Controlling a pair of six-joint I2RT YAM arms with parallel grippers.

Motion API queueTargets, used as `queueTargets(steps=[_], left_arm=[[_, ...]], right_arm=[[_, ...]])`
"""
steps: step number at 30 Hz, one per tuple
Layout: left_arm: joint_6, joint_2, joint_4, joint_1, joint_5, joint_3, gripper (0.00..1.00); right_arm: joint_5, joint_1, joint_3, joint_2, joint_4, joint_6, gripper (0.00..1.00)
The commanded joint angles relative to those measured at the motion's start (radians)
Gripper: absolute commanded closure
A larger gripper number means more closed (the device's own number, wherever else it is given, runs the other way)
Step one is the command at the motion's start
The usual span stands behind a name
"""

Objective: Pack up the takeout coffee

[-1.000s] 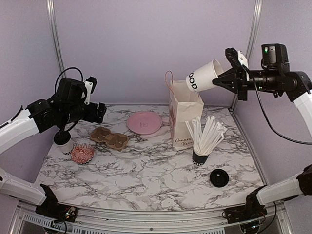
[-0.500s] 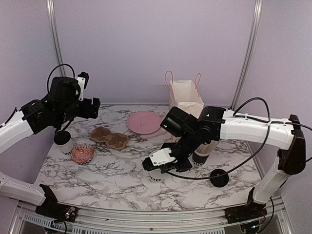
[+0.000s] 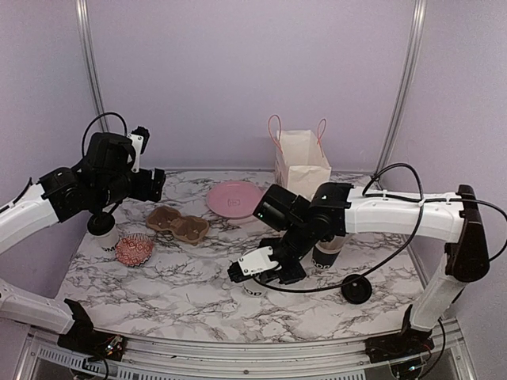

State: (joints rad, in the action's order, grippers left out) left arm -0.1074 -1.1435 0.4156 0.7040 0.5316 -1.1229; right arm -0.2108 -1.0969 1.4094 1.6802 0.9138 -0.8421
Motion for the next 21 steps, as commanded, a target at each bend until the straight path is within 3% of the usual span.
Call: queueTargets(steps=[1,10,17,21], left_arm=[[0.003,-0.002,-0.013,0.002,-0.030,0.010,0.01],[0.002,-0.009,-0.009,0.002,-0.057,0.020,0.01],[0.000,-0.020,-0.002,0.001,-0.088,0.005,0.01],[0.006,-0.031,-0.002,0.001,-0.145,-0.009,0.02]], right_arm=[[0.005,-0.026,-0.017,0.023,-0.030,0.027,0.97],[0.010,-0.035,-0.043,0.043,-0.046,0.030,0.94],[-0.032,-0.036,-0.024,0.006,-0.002,0.008,0.69],[-0.070,-0.034,-0.044,-0.065,0.010,0.006,0.63]])
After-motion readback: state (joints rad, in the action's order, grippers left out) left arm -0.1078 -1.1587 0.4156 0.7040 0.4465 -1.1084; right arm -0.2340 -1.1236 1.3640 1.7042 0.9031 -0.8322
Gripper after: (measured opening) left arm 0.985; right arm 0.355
